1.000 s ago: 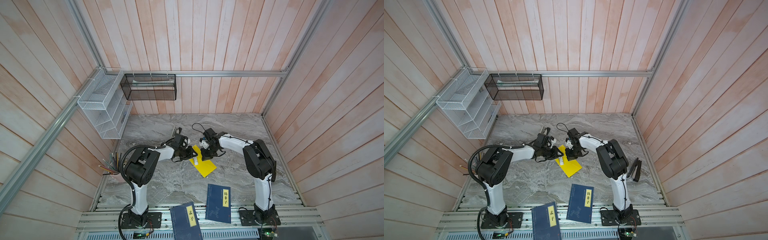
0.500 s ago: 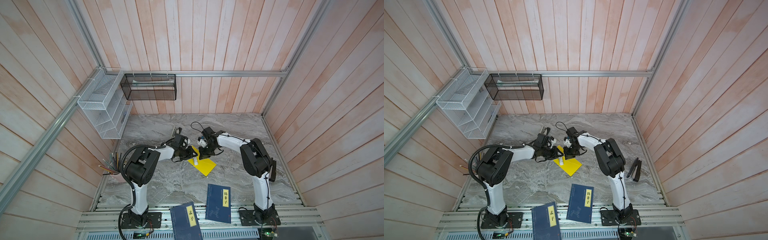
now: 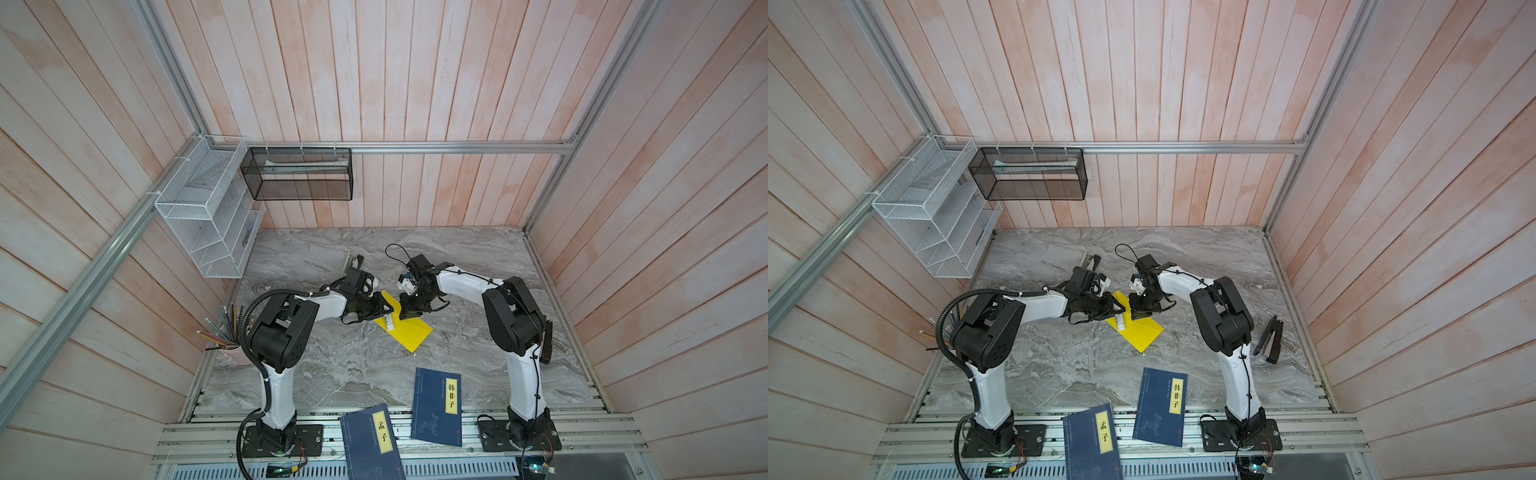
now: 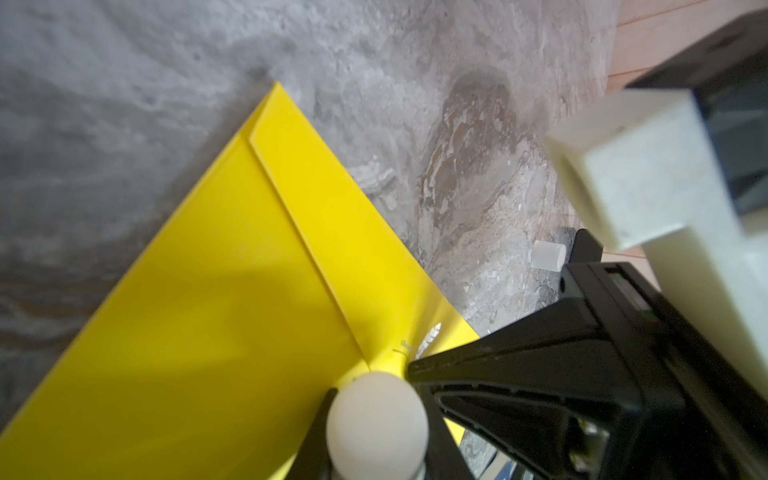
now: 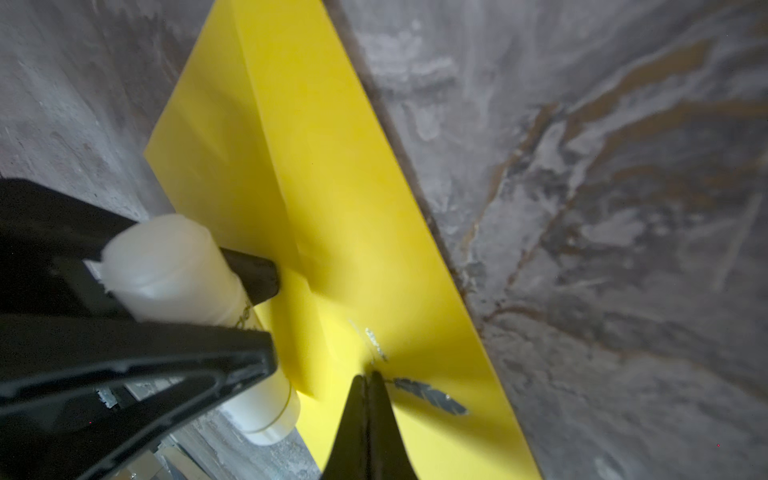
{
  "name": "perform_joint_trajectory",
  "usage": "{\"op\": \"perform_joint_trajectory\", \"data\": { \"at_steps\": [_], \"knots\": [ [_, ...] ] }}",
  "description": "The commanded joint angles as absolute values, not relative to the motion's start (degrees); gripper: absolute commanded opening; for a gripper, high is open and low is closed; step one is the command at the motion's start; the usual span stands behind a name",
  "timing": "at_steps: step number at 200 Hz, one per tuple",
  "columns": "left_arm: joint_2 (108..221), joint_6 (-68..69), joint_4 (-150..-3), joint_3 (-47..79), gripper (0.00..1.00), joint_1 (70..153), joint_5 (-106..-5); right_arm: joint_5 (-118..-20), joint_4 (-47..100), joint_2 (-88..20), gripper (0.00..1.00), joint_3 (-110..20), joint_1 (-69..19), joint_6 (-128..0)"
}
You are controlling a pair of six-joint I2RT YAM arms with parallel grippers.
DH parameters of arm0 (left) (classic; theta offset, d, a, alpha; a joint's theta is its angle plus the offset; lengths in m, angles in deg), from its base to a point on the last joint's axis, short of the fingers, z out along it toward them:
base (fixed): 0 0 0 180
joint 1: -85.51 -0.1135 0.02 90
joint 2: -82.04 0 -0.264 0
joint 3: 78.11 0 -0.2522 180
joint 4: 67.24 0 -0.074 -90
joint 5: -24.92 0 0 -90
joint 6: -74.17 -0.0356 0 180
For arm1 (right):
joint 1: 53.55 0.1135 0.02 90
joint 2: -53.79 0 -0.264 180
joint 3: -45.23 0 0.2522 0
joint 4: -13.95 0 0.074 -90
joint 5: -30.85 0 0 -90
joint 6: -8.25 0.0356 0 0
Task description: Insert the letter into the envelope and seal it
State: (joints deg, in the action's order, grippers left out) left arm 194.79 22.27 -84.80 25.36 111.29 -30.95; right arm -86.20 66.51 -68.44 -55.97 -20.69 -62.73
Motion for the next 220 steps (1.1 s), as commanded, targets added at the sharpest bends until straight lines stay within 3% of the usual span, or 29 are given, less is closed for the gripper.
{"op": "perform_joint_trajectory", "data": {
  "at_steps": [1, 70, 175, 220],
  "knots": [
    [196.54, 19.91, -87.07, 26.01, 0.0, 110.81, -33.27, -87.7, 67.56, -70.54, 0.0, -59.15, -20.07, -60.94],
    [196.59, 19.76, -87.07, 26.12, 0.0, 110.73, -33.35, -86.09, 68.11, -72.92, 0.0, -58.31, -20.29, -61.25],
    [196.26, 19.67, -87.33, 26.49, 0.0, 110.66, -33.91, -80.03, 67.69, -68.14, 0.0, -48.22, -25.2, -62.55],
    [196.21, 19.83, -87.11, 26.26, 0.0, 110.73, -33.66, -87.01, 64.62, -64.29, 0.0, -50.23, -24.19, -61.79]
  ]
}}
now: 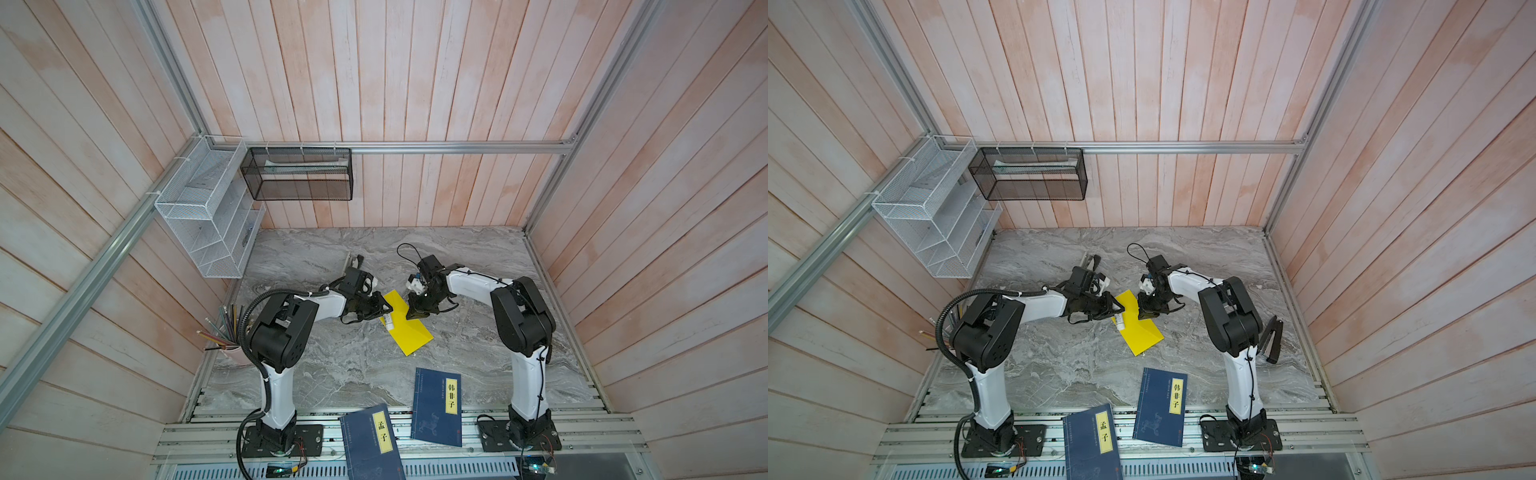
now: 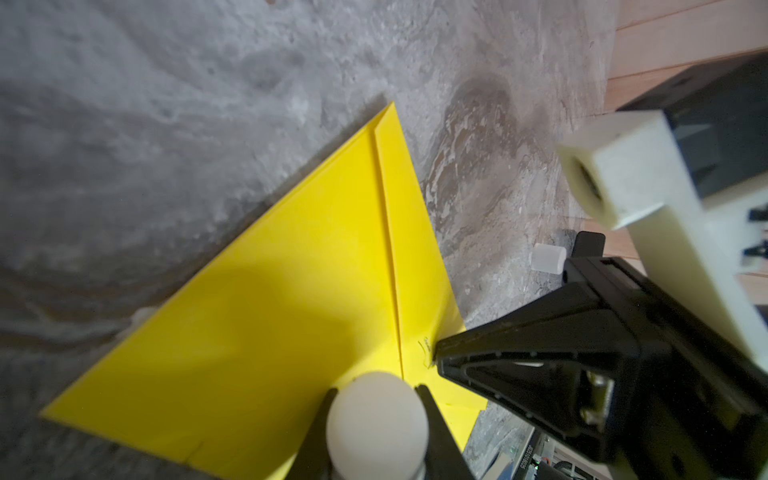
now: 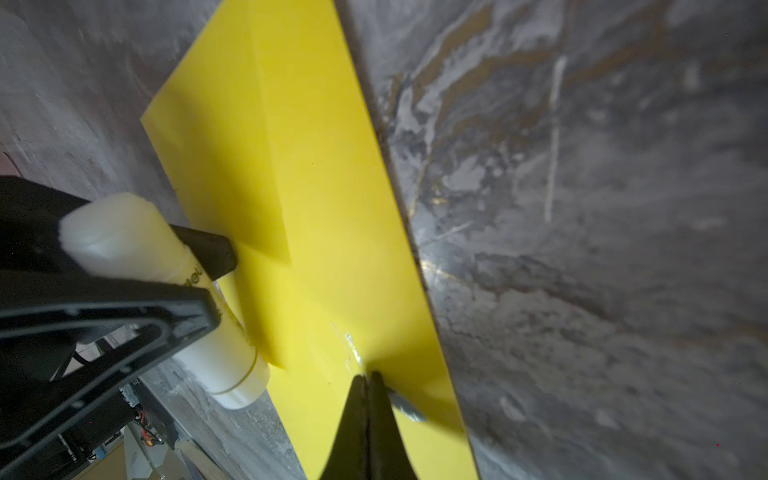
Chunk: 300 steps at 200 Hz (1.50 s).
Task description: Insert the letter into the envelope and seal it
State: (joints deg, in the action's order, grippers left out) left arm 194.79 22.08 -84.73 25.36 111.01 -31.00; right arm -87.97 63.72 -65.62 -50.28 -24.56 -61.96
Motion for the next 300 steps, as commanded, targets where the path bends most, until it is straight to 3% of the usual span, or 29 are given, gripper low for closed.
{"op": "perform_joint_trajectory", "data": {
  "at_steps": [1, 75, 240, 300],
  "knots": [
    [196.21, 19.84, -87.09, 26.3, 0.0, 110.73, -33.64, -87.23, 64.53, -64.27, 0.0, -50.38, -24.1, -61.79],
    [196.04, 19.85, -87.24, 26.3, 0.0, 110.81, -33.66, -90.41, 65.58, -67.64, 0.0, -56.67, -21.91, -60.99],
    [196.08, 19.76, -87.75, 26.05, 0.0, 110.78, -34.6, -80.46, 67.21, -65.35, 0.0, -43.8, -26.21, -64.0],
    [196.14, 19.85, -87.35, 25.98, 0.0, 110.79, -34.02, -88.37, 65.55, -63.86, 0.0, -49.63, -25.28, -63.5]
  ]
}}
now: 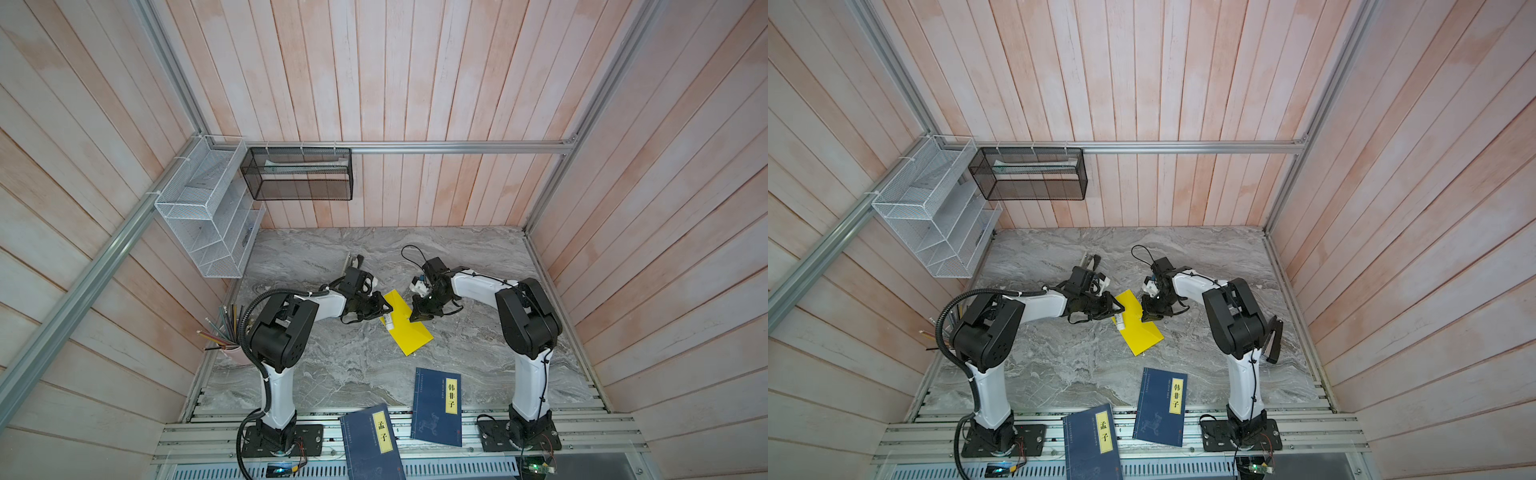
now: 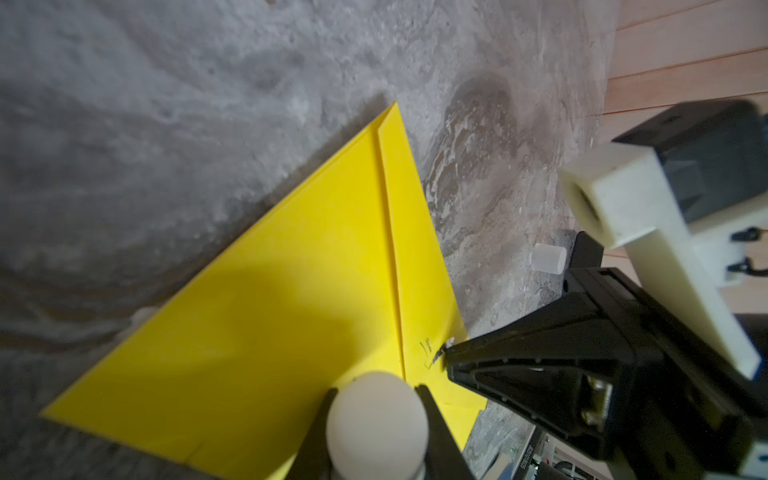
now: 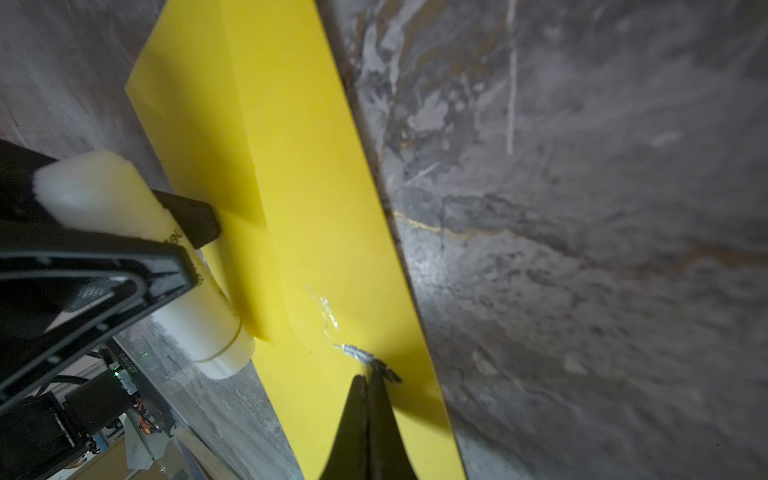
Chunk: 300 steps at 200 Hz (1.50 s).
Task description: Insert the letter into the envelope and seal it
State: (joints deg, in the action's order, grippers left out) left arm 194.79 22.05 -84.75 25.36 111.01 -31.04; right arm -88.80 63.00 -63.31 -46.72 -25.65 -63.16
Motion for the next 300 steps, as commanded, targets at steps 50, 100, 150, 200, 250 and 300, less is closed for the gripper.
{"op": "perform_joint_trajectory", "data": {
  "at_steps": [50, 100, 150, 200, 250, 300],
  "knots": [
    [195.82, 19.94, -87.42, 25.81, 0.0, 110.81, -33.83, -90.79, 66.93, -68.1, 0.0, -55.88, -23.25, -63.13],
    [195.65, 19.85, -87.68, 25.61, 0.0, 110.77, -33.87, -91.67, 66.42, -70.05, 0.0, -55.83, -22.64, -62.94],
    [195.69, 19.76, -87.76, 25.55, 0.0, 110.8, -34.01, -91.31, 66.7, -71.01, 0.0, -53.46, -22.35, -63.9],
    [195.86, 19.76, -87.77, 25.59, 0.0, 110.81, -34.27, -88.36, 68.65, -69.66, 0.0, -50.18, -22.35, -65.11],
    [195.89, 19.69, -87.77, 25.66, 0.0, 110.75, -34.32, -85.55, 68.94, -67.57, 0.0, -45.9, -24.14, -65.13],
    [195.83, 19.67, -87.68, 25.73, 0.0, 110.8, -34.31, -84.31, 68.61, -66.37, 0.0, -42.7, -25.73, -65.5]
  ]
}}
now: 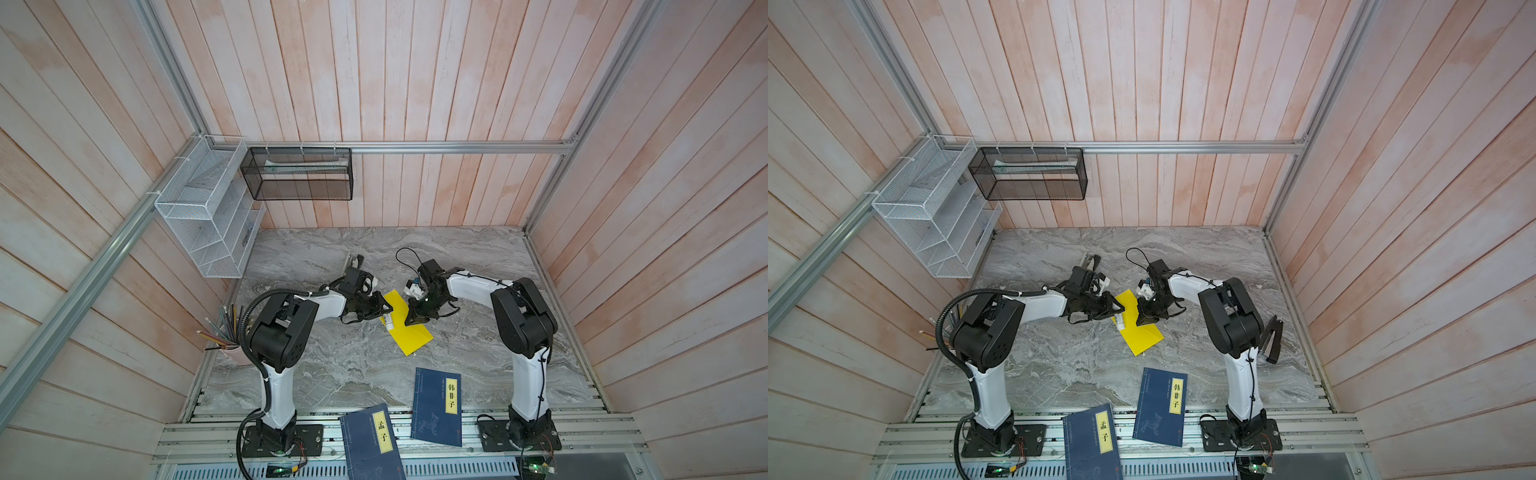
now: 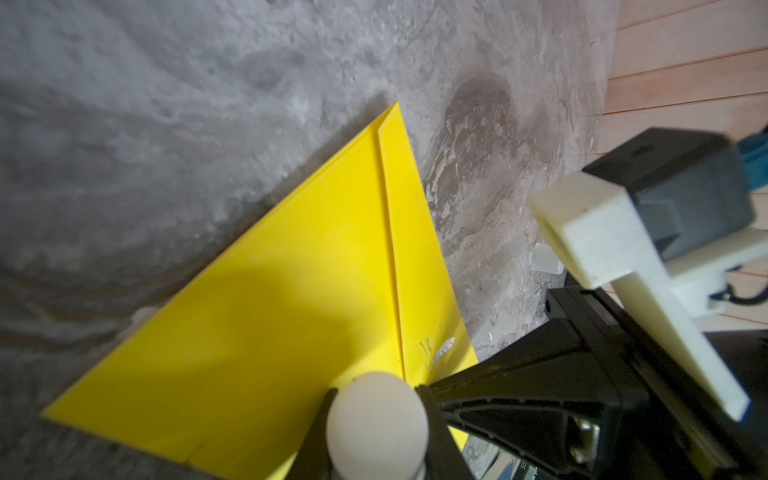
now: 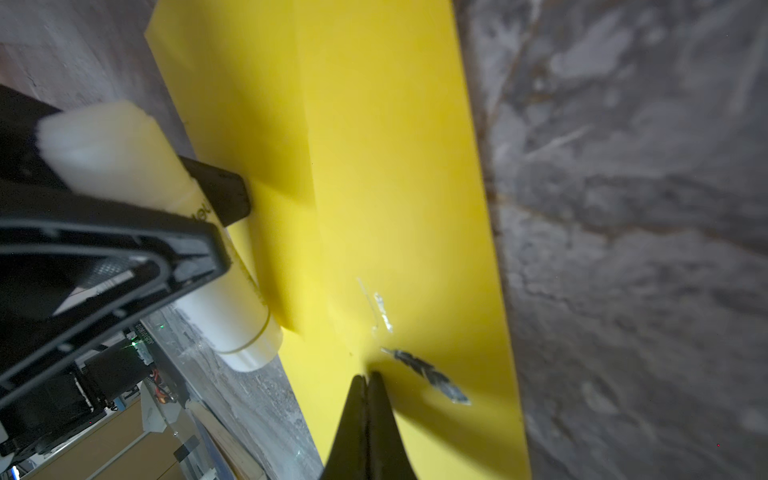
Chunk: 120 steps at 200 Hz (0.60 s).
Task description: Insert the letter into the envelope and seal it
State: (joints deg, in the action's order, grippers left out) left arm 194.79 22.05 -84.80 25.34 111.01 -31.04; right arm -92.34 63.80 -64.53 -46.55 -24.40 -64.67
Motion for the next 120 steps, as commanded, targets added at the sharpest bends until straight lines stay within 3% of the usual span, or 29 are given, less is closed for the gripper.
{"op": "perform_joint_trajectory", "data": {
  "at_steps": [1, 120],
  "knots": [
    [195.8, 19.67, -87.68, 25.73, 0.0, 110.77, -34.32, -84.26, 68.6, -66.36, 0.0, -42.62, -25.75, -65.54],
    [195.94, 19.5, -87.68, 25.36, 0.0, 110.76, -34.05, -85.7, 72.11, -74.76, 0.0, -56.92, -22.45, -64.36]
  ]
}}
